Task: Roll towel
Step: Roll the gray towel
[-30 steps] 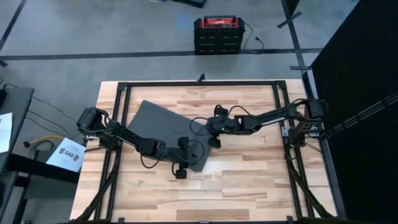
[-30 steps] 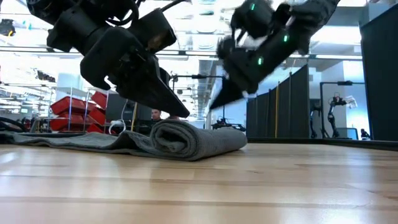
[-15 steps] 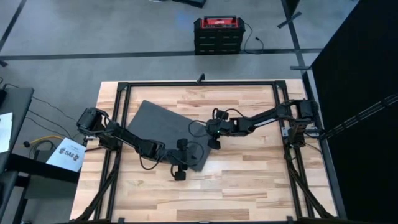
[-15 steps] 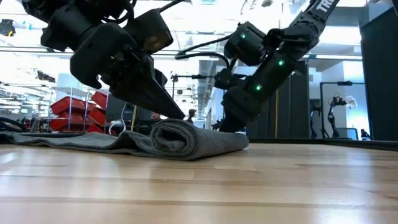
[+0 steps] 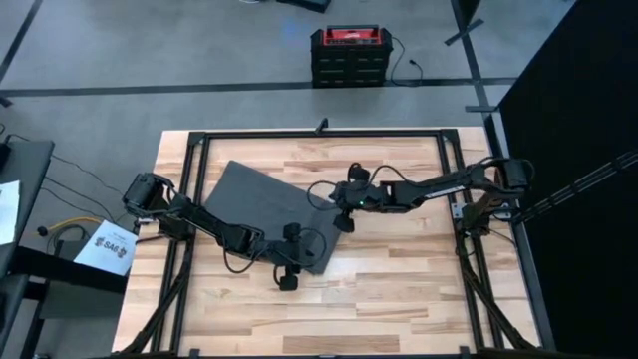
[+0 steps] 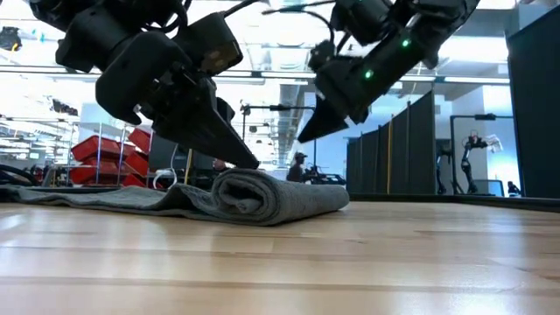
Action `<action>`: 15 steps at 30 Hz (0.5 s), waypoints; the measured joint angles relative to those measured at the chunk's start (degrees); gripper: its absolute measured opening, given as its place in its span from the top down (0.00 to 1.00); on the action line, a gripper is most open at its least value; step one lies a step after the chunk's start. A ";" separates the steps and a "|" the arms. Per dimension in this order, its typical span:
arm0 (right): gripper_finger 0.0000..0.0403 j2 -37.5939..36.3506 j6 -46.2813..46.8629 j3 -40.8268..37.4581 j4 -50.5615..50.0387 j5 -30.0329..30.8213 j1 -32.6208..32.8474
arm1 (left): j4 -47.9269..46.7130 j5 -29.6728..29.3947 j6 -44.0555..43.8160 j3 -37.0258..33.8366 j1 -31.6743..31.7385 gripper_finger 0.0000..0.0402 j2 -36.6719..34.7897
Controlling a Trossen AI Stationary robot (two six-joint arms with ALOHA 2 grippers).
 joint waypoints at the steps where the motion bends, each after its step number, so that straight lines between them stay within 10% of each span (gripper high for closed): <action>1: 1.00 0.01 -0.01 0.00 0.01 -0.03 0.92 | 0.13 -0.01 0.25 0.13 -0.05 0.71 -0.01; 15: 1.00 12.46 -0.19 -0.06 15.76 -1.30 10.96 | -8.62 -7.42 -6.69 0.13 -3.96 0.71 -4.05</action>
